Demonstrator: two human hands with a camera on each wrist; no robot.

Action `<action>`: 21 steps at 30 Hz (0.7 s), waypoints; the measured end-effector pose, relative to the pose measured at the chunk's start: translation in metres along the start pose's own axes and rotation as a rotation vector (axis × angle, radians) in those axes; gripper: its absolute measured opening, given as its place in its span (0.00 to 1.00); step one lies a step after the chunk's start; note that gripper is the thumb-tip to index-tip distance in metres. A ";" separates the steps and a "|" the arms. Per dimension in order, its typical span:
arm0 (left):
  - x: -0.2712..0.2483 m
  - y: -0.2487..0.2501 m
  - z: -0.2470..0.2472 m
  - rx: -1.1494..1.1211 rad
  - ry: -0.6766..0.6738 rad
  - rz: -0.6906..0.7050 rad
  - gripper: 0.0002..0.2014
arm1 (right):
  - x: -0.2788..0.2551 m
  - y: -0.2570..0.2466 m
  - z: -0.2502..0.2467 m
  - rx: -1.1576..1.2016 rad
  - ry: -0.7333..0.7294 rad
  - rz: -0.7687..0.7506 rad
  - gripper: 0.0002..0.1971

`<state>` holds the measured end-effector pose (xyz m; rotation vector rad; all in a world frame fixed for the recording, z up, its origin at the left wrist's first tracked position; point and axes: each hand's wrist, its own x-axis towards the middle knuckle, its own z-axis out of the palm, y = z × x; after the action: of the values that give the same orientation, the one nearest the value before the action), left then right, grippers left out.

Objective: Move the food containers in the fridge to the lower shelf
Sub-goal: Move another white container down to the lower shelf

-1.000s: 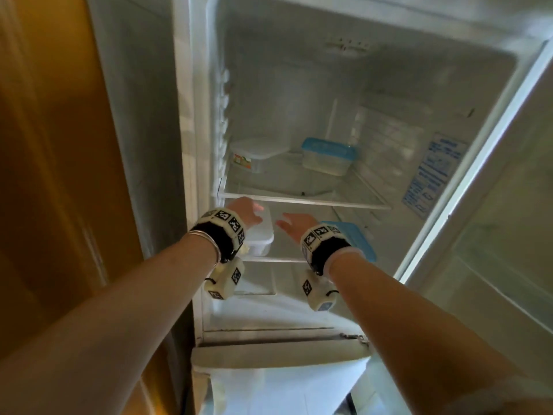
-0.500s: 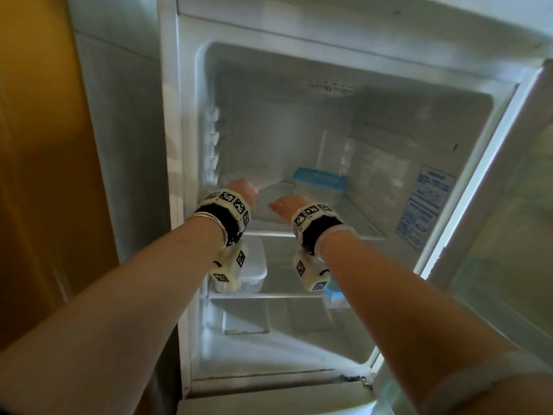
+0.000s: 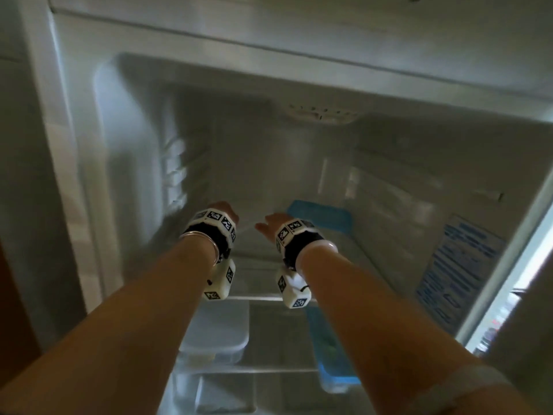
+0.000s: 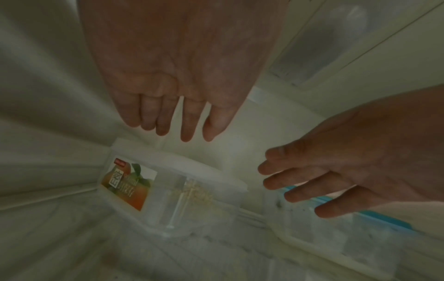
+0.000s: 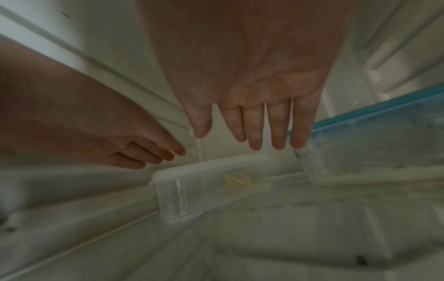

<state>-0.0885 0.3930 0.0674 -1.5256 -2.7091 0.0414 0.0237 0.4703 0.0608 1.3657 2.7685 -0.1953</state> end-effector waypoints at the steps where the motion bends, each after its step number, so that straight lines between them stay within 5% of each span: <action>1: 0.004 -0.001 0.000 0.016 -0.014 0.001 0.28 | 0.006 0.000 0.001 -0.004 -0.002 -0.015 0.31; 8: 0.025 -0.019 0.012 0.096 -0.054 0.053 0.29 | 0.028 -0.001 0.009 0.036 -0.062 -0.122 0.30; 21: -0.013 -0.011 0.002 0.224 -0.130 0.086 0.26 | 0.010 -0.003 0.004 0.060 -0.066 -0.046 0.32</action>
<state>-0.0909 0.3764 0.0655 -1.6220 -2.6212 0.4455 0.0153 0.4756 0.0566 1.2835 2.7628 -0.3221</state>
